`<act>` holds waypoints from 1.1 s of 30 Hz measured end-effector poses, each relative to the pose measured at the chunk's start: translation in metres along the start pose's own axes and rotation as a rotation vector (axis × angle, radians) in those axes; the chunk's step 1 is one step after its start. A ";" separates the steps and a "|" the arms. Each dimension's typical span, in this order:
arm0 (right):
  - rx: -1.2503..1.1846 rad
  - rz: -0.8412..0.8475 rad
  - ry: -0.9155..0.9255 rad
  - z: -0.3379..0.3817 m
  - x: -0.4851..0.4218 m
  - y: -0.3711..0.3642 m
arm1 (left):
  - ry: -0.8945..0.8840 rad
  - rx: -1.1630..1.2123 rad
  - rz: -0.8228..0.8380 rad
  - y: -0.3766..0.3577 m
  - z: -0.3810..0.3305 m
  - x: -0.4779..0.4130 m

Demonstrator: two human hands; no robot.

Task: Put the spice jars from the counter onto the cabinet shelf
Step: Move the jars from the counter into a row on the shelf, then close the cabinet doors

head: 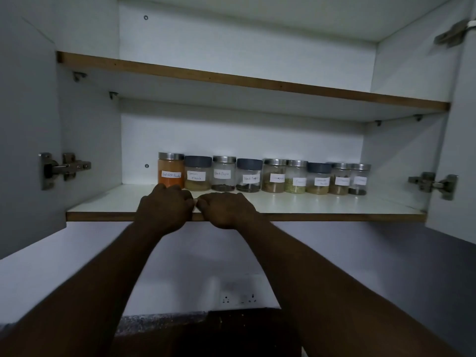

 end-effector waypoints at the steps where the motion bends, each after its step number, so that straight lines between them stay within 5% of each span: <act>1: -0.029 -0.009 -0.029 -0.001 0.004 -0.002 | 0.008 -0.034 -0.001 0.002 -0.005 0.004; 11: -0.054 -0.106 0.040 0.004 0.067 -0.002 | 0.258 0.280 -0.136 0.037 -0.021 0.042; 21: -0.051 0.029 0.036 0.015 0.159 -0.001 | 0.363 0.283 0.223 0.071 -0.069 0.131; 33: -0.149 -0.052 0.431 0.127 0.264 0.016 | 0.674 0.162 0.325 0.164 -0.076 0.303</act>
Point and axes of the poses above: each hand's wrist, its own x-axis away from the middle knuckle, its own y-axis out of the back of the hand, z = x × y, the point moved 8 cm from there along -x, towards the middle knuckle, and after that the axes turned 7 degrees about -x, right-handed, at the moved point
